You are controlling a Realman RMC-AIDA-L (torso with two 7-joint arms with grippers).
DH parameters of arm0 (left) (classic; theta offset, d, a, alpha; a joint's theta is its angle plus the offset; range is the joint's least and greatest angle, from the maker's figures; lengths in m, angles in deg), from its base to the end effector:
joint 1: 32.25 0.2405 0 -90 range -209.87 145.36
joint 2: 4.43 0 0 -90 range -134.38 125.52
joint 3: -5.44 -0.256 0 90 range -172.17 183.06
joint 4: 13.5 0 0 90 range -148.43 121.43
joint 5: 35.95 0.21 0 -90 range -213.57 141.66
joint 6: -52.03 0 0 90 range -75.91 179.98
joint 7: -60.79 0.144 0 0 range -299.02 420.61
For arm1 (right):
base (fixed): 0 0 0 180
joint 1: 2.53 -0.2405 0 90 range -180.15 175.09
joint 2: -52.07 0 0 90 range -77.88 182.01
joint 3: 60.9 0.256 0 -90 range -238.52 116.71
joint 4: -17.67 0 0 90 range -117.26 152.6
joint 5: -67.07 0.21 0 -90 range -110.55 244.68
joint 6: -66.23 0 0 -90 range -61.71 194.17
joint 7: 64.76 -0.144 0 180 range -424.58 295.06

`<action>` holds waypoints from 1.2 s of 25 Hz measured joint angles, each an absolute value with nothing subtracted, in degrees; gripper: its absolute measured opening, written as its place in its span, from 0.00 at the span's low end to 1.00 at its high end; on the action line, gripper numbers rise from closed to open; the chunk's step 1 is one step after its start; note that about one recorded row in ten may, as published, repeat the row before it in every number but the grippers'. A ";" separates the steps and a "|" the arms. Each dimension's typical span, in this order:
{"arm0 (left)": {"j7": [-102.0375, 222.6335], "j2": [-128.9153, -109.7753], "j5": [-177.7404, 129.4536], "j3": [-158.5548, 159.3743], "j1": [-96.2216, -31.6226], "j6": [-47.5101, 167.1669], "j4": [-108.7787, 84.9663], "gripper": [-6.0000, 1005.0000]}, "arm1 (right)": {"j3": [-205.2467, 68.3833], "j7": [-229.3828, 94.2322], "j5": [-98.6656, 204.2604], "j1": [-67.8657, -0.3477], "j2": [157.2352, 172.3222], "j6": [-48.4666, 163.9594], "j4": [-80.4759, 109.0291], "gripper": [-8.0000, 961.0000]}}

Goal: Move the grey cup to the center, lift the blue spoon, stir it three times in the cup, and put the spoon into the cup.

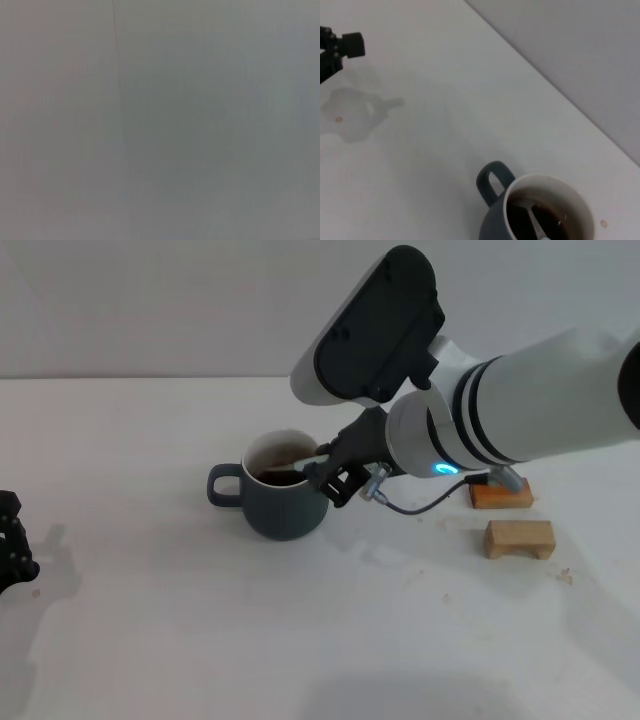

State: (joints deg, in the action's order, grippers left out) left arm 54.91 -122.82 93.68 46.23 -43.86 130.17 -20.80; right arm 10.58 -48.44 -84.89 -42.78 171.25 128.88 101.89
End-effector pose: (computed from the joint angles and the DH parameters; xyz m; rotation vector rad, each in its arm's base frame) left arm -0.3741 0.2405 -0.0061 -1.5857 -0.4933 -0.6006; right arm 0.0626 0.3552 -0.0755 -2.5816 0.3645 -0.2025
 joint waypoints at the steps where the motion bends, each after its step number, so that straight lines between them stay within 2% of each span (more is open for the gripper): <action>1: 54.91 -122.81 93.68 46.22 -43.85 130.16 -20.80 0.00 | 10.59 -48.42 -84.89 -42.92 171.24 128.49 101.55 0.17; 10: 54.91 -122.73 93.68 46.23 -43.85 130.17 -20.66 0.00 | 11.59 -48.18 -86.44 -43.74 170.94 127.31 99.13 0.17; 20: 54.91 -122.80 93.68 46.22 -43.85 130.17 -20.66 0.00 | 11.11 -48.15 -87.21 -41.88 171.11 128.61 101.67 0.17; 30: 54.91 -122.82 93.68 46.13 -43.84 130.17 -20.78 0.00 | 8.86 -48.12 -84.94 -42.88 171.25 127.83 101.60 0.17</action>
State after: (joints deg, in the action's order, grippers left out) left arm 54.91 -122.82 93.68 46.13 -43.84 130.17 -20.78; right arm 8.86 -48.12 -84.94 -42.88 171.25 127.83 101.60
